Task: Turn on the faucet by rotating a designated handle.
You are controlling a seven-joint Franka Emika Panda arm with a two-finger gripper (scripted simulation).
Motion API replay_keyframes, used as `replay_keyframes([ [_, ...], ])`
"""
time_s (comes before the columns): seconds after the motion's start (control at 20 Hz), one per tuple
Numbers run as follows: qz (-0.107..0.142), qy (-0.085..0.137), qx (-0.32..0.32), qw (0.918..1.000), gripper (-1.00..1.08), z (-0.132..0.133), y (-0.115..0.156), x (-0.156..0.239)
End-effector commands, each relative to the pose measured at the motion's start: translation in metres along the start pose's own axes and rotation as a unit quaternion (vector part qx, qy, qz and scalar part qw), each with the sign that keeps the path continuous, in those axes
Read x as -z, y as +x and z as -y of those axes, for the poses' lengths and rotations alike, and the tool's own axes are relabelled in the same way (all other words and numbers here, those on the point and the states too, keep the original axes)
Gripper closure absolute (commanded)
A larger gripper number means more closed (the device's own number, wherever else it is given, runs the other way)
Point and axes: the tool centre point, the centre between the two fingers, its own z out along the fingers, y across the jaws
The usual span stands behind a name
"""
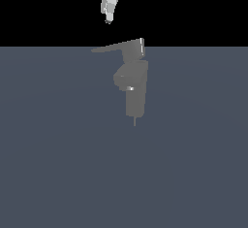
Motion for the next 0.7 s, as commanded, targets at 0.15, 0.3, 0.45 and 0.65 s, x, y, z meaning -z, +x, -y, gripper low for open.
replay_keyframes([
  [0.15, -0.011, -0.007, -0.074, 0.9972, 1.08, 0.028, 0.003, -0.024],
  [0.3, -0.019, -0.01, -0.113, 0.9934, 1.08, 0.043, 0.005, -0.038],
  [0.45, -0.027, -0.012, -0.147, 0.9887, 1.08, 0.056, 0.006, -0.051],
  [0.65, -0.037, -0.014, -0.183, 0.9824, 1.08, 0.069, 0.007, -0.066],
])
